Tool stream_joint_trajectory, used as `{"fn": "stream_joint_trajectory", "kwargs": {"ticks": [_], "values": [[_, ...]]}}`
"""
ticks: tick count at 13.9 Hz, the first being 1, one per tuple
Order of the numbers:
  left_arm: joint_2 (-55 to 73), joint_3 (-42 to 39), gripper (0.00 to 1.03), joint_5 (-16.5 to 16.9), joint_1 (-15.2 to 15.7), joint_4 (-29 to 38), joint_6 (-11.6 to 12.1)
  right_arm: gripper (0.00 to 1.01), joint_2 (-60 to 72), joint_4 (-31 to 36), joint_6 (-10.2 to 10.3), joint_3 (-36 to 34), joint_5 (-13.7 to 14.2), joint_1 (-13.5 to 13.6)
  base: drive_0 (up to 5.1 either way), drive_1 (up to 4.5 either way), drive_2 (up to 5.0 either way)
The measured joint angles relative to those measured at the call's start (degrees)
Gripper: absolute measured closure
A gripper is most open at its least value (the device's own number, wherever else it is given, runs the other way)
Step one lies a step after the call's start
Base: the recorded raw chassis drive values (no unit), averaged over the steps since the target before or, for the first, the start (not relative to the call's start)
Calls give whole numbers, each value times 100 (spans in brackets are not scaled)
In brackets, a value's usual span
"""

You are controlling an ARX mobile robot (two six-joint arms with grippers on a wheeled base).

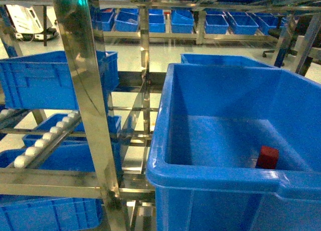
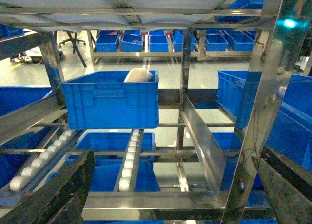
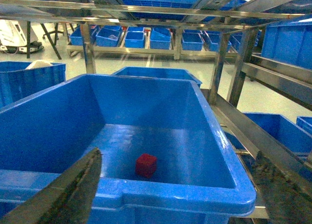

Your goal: Place magnetic block on left shelf second layer

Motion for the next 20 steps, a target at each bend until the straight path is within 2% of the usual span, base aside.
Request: {"fn": "stream_joint_trajectory", "kwargs": {"ticks": [1, 20], "values": [[0, 0, 5, 0, 0, 0, 0, 2, 0, 0, 4, 0, 0, 0, 0, 0, 0], [0, 0, 5, 0, 0, 0, 0, 3, 0, 0, 2, 0, 0, 0, 0, 0, 0]]}}
